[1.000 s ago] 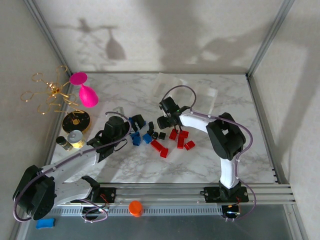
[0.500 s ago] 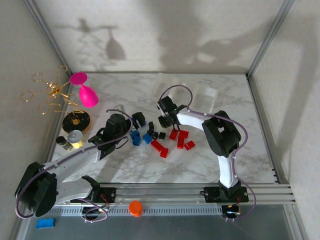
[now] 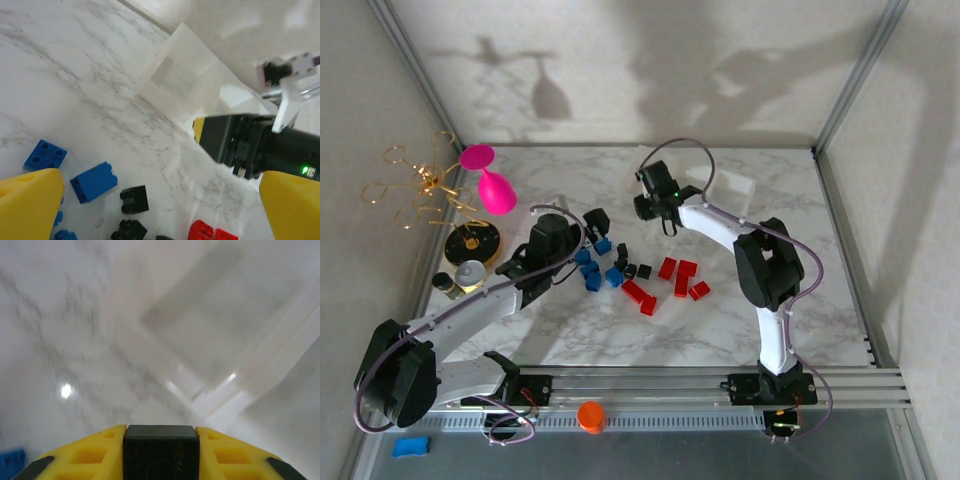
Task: Sort the legos into containers by color
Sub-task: Pick up the lego from the center of the table, then place the lego in the container.
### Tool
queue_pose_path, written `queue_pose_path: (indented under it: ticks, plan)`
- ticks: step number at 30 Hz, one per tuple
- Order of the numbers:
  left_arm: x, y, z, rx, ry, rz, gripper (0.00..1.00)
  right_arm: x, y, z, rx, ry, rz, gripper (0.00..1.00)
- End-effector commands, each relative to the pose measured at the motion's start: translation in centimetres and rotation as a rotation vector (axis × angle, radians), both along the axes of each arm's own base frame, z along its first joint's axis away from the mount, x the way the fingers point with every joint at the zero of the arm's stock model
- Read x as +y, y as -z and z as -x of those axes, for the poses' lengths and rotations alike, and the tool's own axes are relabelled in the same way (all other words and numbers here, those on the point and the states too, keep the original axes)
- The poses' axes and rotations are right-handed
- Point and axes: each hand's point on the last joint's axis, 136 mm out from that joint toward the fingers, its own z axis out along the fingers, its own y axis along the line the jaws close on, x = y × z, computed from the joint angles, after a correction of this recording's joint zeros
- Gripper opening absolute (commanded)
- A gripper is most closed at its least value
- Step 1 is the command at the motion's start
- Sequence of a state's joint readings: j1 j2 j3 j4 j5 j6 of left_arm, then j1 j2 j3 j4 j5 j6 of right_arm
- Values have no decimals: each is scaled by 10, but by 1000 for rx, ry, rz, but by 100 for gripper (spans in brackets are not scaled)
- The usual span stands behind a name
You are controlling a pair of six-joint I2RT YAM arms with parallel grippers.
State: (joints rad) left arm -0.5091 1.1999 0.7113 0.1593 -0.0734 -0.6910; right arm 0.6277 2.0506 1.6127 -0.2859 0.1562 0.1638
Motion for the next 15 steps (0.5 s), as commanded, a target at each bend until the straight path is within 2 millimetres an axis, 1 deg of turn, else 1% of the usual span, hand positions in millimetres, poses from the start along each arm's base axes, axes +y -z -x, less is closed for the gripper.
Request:
queue_pose_path:
  ticks: [1, 5, 8, 12, 15]
  plan:
    - [3, -13, -11, -21, -10, -14, 100, 5, -6, -30, -63, 76, -27, 19]
    - [7, -19, -19, -32, -26, -19, 100, 12, -8, -57, -106, 118, -11, 19]
    - [10, -20, -24, -29, -37, -21, 100, 17, -5, -72, -123, 137, 3, 19]
    - [12, -18, -27, -28, -41, -23, 100, 16, 7, -87, -134, 168, 31, 19]
    - [13, -15, -28, -19, -41, -24, 99, 19, 14, -93, -128, 160, 39, 20]
